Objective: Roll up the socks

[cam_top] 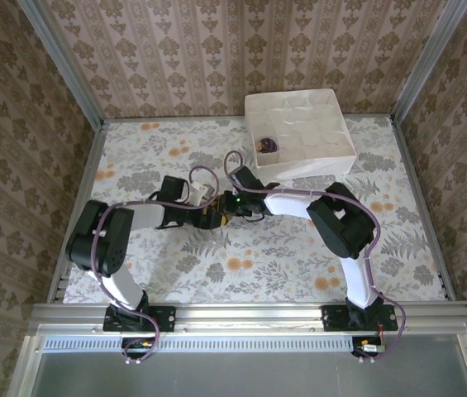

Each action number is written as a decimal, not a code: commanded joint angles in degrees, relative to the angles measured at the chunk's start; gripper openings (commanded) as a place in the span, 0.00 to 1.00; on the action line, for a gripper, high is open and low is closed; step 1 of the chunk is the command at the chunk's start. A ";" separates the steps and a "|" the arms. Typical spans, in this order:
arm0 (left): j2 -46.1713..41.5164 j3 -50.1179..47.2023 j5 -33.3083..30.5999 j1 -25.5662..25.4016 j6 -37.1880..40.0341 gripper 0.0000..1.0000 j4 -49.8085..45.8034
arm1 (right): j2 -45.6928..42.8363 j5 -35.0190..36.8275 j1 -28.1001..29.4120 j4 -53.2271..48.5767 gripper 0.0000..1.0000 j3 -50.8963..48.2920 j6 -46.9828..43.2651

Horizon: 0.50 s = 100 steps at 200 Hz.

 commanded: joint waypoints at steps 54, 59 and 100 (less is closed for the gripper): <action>-23.01 -9.13 -5.44 3.60 -1.35 1.00 2.15 | -12.62 5.51 0.85 4.72 0.00 -11.36 -10.44; -24.51 -9.85 -6.05 4.11 -2.33 1.00 3.18 | -13.69 5.44 0.82 5.92 0.00 -12.02 -11.09; -34.62 -13.23 -11.25 7.49 -8.26 1.00 7.15 | -23.41 4.64 0.25 9.91 0.00 -15.21 -20.78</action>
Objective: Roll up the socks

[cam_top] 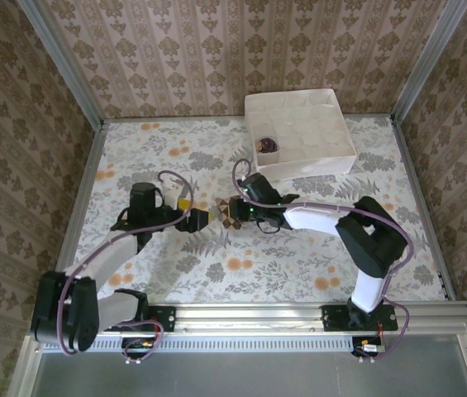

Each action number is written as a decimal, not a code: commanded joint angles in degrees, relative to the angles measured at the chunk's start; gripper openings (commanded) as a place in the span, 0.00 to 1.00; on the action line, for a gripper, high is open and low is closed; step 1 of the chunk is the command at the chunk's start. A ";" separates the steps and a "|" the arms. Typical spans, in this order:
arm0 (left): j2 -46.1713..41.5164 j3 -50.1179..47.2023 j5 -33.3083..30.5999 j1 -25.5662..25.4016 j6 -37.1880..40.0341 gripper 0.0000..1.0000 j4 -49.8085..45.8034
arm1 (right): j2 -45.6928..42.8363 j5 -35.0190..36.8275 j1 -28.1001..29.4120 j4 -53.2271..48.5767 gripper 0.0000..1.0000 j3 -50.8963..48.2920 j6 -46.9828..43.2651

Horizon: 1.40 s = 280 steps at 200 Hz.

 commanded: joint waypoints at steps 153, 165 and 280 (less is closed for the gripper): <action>43.40 58.41 -10.33 -10.40 -8.45 1.00 -28.49 | -6.52 -7.65 -25.75 3.98 0.00 13.47 -31.94; 48.48 65.47 -11.83 -12.82 -7.11 1.00 -31.41 | -3.45 -7.66 -27.27 4.12 0.00 15.59 -31.49; 61.82 77.81 -18.76 -15.55 -7.98 0.11 -40.62 | 3.30 -10.52 -32.79 11.36 0.00 17.31 -24.10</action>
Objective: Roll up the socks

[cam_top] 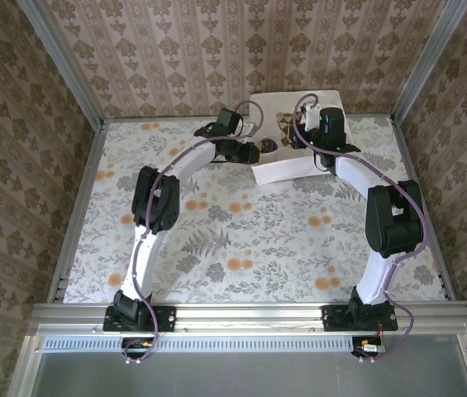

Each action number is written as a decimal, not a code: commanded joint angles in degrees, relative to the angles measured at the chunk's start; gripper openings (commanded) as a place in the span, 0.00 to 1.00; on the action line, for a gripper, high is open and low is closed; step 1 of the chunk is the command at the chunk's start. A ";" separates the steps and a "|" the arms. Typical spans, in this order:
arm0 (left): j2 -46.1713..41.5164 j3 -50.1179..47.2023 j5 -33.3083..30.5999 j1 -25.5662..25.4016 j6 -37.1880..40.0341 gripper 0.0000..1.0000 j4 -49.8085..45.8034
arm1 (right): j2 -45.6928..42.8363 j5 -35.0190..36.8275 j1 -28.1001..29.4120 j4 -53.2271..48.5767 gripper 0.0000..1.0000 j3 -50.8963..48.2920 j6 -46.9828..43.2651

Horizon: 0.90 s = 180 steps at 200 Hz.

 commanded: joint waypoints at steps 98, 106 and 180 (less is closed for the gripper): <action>-44.91 -54.86 -15.27 4.64 -3.39 0.03 -0.98 | -15.71 -3.32 14.55 7.95 0.00 -15.43 2.68; -47.34 -57.17 -15.71 6.52 -4.30 0.02 -0.69 | -15.33 -2.75 15.96 8.04 0.00 -15.63 2.82; -59.19 -60.78 -11.10 9.58 -1.20 0.58 -0.10 | -7.79 -1.76 20.11 15.97 0.00 -14.15 2.19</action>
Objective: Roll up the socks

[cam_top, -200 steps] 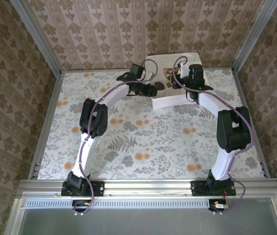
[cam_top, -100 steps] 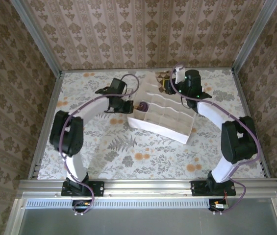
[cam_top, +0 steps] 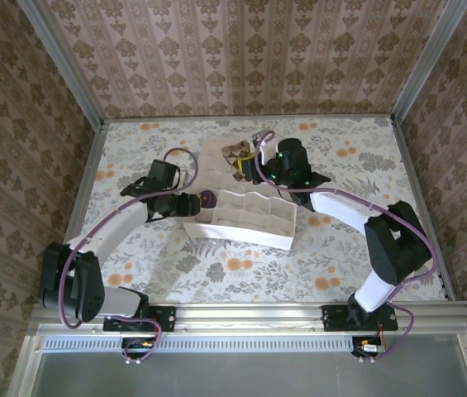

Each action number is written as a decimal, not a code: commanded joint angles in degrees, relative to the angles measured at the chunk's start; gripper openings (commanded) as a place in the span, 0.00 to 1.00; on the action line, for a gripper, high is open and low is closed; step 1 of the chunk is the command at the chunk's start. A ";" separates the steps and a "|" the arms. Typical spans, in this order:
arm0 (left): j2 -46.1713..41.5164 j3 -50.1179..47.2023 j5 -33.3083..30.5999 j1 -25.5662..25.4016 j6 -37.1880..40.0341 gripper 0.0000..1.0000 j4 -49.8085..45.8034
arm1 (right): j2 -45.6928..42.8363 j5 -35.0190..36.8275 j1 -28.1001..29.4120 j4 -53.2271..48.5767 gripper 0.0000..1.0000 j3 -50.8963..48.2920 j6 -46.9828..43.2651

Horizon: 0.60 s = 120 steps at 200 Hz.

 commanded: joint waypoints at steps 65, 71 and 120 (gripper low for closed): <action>3.75 8.18 9.10 8.74 3.56 0.67 1.81 | 12.60 0.47 -0.30 11.71 0.00 5.79 -2.25; 4.64 8.74 9.65 9.19 3.59 0.67 2.36 | 13.46 0.38 -0.34 11.89 0.00 6.48 -2.25; 15.55 16.64 12.80 10.62 4.28 0.66 3.19 | 18.20 -0.50 -1.19 12.85 0.00 10.60 -2.16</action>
